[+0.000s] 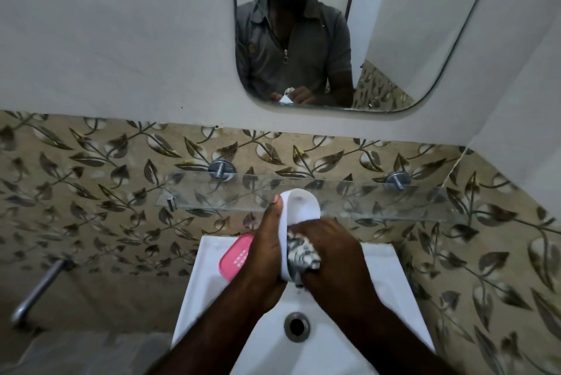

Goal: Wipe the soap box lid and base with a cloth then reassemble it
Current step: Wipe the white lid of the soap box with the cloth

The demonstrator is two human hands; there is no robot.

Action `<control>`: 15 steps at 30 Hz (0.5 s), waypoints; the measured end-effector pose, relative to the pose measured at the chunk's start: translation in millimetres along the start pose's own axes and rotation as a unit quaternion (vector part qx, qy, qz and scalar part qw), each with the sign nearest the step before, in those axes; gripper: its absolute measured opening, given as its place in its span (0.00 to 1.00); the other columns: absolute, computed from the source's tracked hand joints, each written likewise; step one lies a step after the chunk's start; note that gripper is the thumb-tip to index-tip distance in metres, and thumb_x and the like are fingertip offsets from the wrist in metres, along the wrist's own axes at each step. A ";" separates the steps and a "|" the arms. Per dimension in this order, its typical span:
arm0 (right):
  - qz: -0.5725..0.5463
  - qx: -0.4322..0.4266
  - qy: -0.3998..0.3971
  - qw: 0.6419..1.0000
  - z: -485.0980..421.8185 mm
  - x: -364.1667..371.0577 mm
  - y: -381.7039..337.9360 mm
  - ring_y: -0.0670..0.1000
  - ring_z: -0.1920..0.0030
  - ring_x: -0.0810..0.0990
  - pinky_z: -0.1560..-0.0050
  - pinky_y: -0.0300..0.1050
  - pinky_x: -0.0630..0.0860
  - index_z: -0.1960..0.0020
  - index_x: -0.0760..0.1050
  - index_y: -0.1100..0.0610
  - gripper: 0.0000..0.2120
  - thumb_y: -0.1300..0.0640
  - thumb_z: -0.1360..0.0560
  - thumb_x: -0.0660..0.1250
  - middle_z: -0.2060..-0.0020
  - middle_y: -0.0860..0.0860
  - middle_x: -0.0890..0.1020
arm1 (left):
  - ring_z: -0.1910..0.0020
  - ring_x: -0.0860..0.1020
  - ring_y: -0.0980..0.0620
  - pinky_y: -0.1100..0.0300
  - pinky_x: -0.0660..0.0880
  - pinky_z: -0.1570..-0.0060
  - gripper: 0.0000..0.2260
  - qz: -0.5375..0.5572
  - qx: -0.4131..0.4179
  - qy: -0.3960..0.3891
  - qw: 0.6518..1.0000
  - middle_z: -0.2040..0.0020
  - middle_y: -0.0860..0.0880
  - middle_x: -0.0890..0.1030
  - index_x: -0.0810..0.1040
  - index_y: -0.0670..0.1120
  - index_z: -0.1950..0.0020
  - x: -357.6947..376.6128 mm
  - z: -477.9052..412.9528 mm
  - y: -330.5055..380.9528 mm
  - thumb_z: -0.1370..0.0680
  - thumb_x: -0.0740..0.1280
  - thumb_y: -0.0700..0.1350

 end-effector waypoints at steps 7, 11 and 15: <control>-0.011 0.010 0.040 0.999 -14.1 -6.9 -2.2 0.48 0.58 0.78 0.56 0.39 0.73 0.54 0.76 0.48 0.12 0.58 0.36 0.61 0.60 0.50 0.82 | 0.42 0.77 0.46 0.56 0.76 0.48 0.22 0.099 -0.001 -0.014 0.995 0.41 0.38 0.78 0.76 0.39 0.39 14.2 5.4 -5.6 0.18 0.53 0.55; -0.035 -0.079 -0.117 0.989 6.9 3.1 -10.5 0.46 0.64 0.72 0.65 0.42 0.70 0.62 0.69 0.48 0.08 0.57 0.39 0.66 0.67 0.47 0.76 | 0.47 0.80 0.43 0.50 0.76 0.48 0.17 0.000 0.020 0.029 0.999 0.45 0.40 0.82 0.78 0.47 0.46 -9.0 -0.2 4.4 0.22 0.61 0.58; -0.008 -0.082 -0.103 0.991 4.2 -5.0 1.8 0.49 0.61 0.77 0.58 0.38 0.71 0.59 0.75 0.46 0.11 0.58 0.39 0.69 0.63 0.45 0.80 | 0.42 0.79 0.41 0.47 0.74 0.39 0.23 -0.013 -0.005 -0.011 1.000 0.40 0.39 0.80 0.76 0.45 0.37 -3.3 -4.3 -0.4 0.23 0.60 0.60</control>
Point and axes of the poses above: each hand's wrist, its own z-axis away from the middle knuckle, its own x-axis out of the palm, y = z × x, the point moved 5 cm from there along -z, towards the middle knuckle
